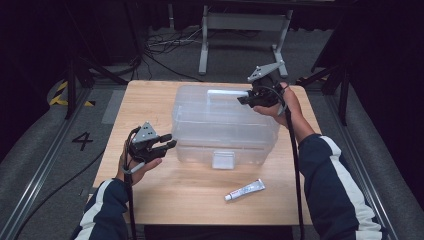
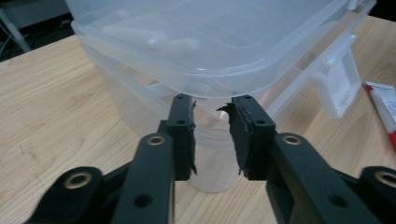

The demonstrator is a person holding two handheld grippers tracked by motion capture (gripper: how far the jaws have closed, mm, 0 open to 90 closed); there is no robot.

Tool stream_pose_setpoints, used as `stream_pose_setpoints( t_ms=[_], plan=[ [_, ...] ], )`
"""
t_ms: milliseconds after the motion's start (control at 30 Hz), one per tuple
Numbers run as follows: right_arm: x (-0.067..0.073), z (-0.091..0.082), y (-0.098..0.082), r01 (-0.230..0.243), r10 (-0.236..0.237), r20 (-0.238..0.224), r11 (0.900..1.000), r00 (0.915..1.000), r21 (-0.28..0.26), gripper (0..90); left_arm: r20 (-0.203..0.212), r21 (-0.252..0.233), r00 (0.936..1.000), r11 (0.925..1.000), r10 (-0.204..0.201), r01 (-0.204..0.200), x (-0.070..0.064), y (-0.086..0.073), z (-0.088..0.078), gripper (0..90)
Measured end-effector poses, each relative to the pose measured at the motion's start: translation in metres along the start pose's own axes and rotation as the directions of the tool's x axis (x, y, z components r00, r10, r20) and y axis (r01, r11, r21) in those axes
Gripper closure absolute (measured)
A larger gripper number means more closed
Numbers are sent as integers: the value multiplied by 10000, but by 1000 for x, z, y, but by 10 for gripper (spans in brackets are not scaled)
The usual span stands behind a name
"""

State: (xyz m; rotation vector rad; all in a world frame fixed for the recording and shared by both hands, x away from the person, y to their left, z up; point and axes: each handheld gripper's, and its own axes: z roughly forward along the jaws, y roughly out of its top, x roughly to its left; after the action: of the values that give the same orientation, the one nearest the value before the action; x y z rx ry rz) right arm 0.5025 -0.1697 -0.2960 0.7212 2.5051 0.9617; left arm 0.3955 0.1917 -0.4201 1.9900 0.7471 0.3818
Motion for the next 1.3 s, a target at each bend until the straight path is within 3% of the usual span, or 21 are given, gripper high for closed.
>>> stream_pose_setpoints(
  t_ms=[100,267,400,533,667,733,833,867,1067,1300],
  plan=[
    [-1,-1,1,0,0,30,10000,10000,10,728,85,-5,9999,10000,55,-55,-1,1,1,761],
    [-1,-3,3,73,-73,115,10000,9999,50,724,-261,55,9991,9994,337,-336,-3,3,4,857],
    [1,-6,3,311,-311,242,9995,9992,0,708,-287,-11,9991,9995,318,-318,-1,3,4,897],
    [-1,-14,-1,259,-253,257,9994,9993,-233,666,-329,25,9986,9992,408,-407,-1,2,5,899],
    [-3,-25,-11,189,-174,498,9994,9986,-296,640,-447,91,9973,9983,579,-576,-3,3,5,899],
    [0,-35,-18,255,-233,1277,9996,9915,-153,631,-516,119,9967,9980,629,-624,-3,3,5,899],
    [0,-45,-26,260,-209,1233,9989,9921,-402,628,-527,119,9965,9979,643,-637,-3,3,5,899],
    [-1,-55,-35,300,-209,1556,9980,9876,-562,627,-548,114,9964,9979,650,-645,-3,3,5,900],
    [-11,-80,-63,89,149,1713,9905,9851,-1374,620,-568,106,9960,9976,688,-683,-3,4,6,900],
    [-16,-91,-90,-191,502,1865,9862,9812,-1647,614,-619,142,9953,9972,740,-732,-3,6,5,900]
  ],
)
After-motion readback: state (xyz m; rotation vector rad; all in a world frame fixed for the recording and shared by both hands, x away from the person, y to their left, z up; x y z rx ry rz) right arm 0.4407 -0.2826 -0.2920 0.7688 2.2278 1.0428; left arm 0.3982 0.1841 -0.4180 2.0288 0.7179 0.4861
